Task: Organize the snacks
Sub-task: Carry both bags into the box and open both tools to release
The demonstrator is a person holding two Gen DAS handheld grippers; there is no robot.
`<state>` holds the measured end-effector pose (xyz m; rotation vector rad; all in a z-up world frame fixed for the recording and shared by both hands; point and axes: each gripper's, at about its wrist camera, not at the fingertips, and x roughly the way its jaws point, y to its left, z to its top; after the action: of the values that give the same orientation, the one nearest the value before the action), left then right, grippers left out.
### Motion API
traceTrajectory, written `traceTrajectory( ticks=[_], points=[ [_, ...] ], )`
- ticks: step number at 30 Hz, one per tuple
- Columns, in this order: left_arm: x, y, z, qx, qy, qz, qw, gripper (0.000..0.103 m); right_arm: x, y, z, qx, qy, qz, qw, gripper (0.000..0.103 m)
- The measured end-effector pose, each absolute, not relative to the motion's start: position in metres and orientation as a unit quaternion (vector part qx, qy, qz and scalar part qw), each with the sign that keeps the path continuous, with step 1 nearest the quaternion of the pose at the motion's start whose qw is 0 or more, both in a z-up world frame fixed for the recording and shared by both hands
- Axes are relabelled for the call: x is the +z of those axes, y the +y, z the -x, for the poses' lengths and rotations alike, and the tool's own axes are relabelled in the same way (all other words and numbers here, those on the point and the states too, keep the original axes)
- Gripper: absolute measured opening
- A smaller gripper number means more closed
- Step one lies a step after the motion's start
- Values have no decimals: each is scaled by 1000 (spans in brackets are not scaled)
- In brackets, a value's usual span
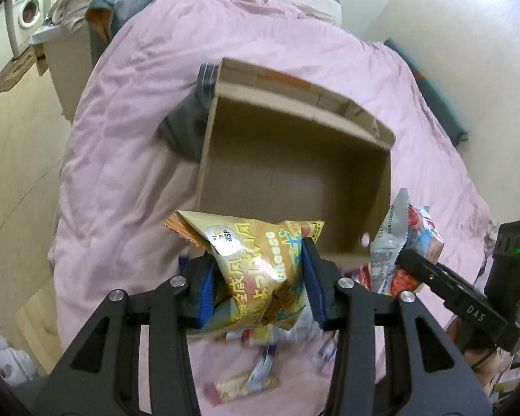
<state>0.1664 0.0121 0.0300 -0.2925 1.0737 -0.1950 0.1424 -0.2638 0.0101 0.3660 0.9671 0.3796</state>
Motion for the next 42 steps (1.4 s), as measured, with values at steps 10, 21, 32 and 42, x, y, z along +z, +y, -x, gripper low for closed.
traceTrajectory(
  ticks=[10,21,32,42],
  points=[
    [0,-8,-203,-99,486,123,860,39,-20,-256,-182,175,454,-160,859,51],
    [-35,-23,-217,-98,504,118,850,40,-39,-244,-201,165,464,-119,862,52],
    [-42,-39,-221,-96,502,84,856,40,-46,-249,-204,152,470,-117,862,53],
    [-40,-33,-221,-86,496,83,860,41,-46,-248,-201,157,464,-117,864,54]
  ],
)
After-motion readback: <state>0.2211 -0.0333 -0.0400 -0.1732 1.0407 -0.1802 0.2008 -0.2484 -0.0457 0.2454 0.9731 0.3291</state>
